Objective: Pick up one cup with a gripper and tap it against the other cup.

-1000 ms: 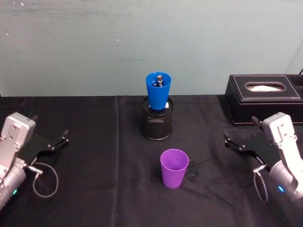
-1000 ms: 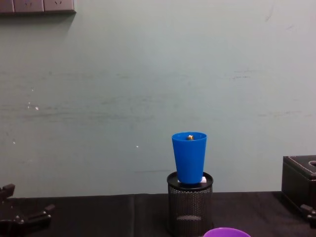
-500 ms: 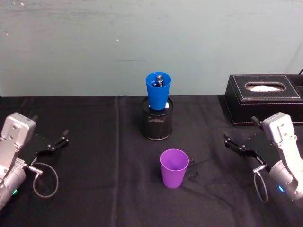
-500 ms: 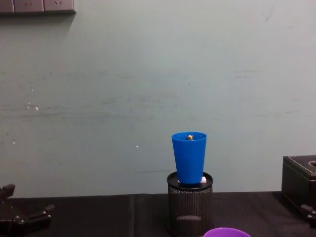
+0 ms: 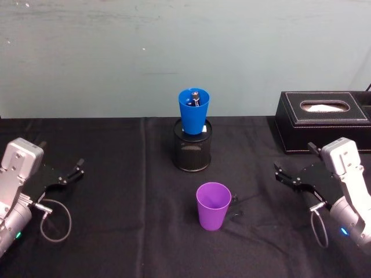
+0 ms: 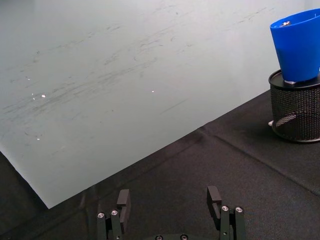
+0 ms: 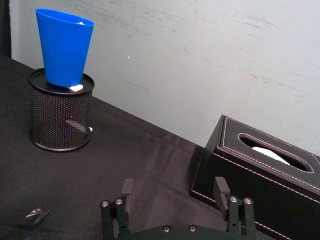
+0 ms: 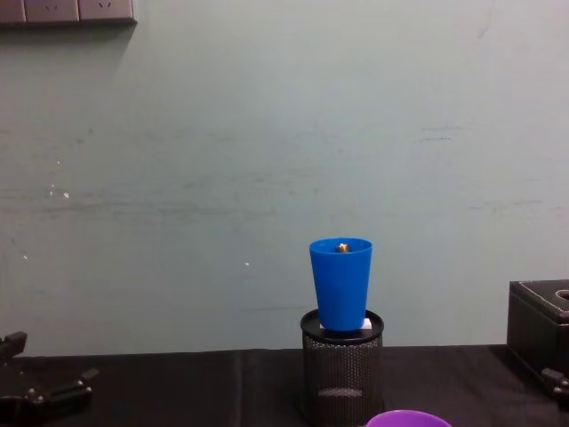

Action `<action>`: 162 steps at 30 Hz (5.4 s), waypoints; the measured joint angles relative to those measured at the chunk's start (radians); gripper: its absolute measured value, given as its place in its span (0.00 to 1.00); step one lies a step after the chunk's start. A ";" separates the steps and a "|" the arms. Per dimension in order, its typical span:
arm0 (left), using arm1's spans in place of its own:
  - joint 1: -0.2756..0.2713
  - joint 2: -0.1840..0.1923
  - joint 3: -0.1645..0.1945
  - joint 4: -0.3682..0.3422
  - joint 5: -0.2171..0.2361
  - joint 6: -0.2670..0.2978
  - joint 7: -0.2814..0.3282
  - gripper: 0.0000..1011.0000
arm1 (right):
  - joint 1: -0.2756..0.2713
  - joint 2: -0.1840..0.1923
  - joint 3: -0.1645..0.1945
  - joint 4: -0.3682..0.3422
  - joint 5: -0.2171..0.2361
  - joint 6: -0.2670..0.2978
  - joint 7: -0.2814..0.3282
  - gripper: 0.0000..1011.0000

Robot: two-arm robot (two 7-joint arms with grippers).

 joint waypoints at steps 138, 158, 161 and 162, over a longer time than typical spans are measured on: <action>0.000 0.000 0.000 0.000 0.000 0.000 0.000 0.99 | 0.016 -0.109 0.059 -0.223 0.124 0.145 0.528 0.72; 0.000 0.000 0.000 0.000 0.000 0.000 0.000 0.99 | 0.049 -0.099 0.052 -0.254 0.145 0.216 0.515 0.72; 0.000 0.000 0.000 0.000 0.000 0.000 0.000 0.99 | 0.048 -0.099 0.052 -0.253 0.144 0.215 0.515 0.72; 0.000 0.000 0.000 0.000 0.000 0.000 0.000 0.99 | 0.048 -0.099 0.052 -0.253 0.144 0.215 0.516 0.72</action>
